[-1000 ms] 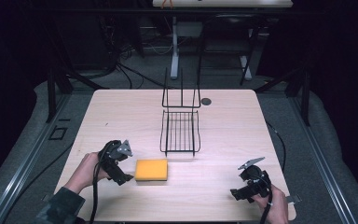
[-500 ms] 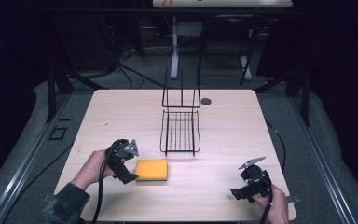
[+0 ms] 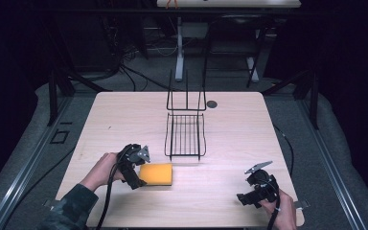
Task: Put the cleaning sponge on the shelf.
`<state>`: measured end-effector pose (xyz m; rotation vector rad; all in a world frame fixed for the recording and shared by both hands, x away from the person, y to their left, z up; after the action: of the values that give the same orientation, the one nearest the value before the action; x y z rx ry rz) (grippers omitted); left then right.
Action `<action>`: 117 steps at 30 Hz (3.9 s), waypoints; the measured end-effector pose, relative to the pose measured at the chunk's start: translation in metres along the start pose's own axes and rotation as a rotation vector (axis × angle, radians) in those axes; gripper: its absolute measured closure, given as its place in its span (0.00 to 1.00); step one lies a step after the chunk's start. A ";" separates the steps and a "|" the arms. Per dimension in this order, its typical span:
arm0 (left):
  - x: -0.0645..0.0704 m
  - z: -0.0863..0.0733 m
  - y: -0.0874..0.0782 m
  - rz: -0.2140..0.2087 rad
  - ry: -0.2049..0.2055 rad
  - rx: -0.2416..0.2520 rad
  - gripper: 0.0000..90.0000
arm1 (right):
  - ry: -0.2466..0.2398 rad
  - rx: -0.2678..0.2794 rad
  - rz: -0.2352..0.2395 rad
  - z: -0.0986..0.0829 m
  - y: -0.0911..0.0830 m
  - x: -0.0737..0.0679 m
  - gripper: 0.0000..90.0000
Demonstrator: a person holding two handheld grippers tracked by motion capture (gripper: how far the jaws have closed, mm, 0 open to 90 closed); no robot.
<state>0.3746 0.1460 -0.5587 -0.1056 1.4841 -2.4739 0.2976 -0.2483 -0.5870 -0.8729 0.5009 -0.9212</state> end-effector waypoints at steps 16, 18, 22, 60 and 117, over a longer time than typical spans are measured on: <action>0.000 0.002 0.025 -0.018 0.037 -0.082 0.01 | -0.002 -0.010 0.004 -0.001 0.001 -0.001 0.08; 0.000 0.001 0.026 -0.020 0.042 -0.093 0.02 | -0.004 -0.009 0.003 -0.001 0.001 -0.001 0.09; 0.000 0.000 0.028 -0.028 0.042 -0.098 0.04 | -0.001 -0.014 0.005 -0.001 0.001 -0.002 0.09; 0.007 -0.003 0.024 -0.015 0.102 -0.093 0.24 | -0.015 -0.028 0.008 -0.002 0.002 -0.003 0.09; 0.013 0.020 -0.012 -0.013 0.151 -0.004 0.24 | -0.014 -0.036 0.010 -0.003 0.000 -0.002 0.09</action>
<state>0.3633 0.1306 -0.5389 0.0736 1.5514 -2.5387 0.2944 -0.2481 -0.5890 -0.9075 0.5110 -0.8987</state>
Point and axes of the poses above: each handheld gripper's, and its own axes: y roughly forward along the jaws, z roughly out of its top, x roughly to its right, the point moved 4 cm from there along y, roughly forward along the jaws, and after that the axes turned 10 degrees about x, right-handed, at the moved point
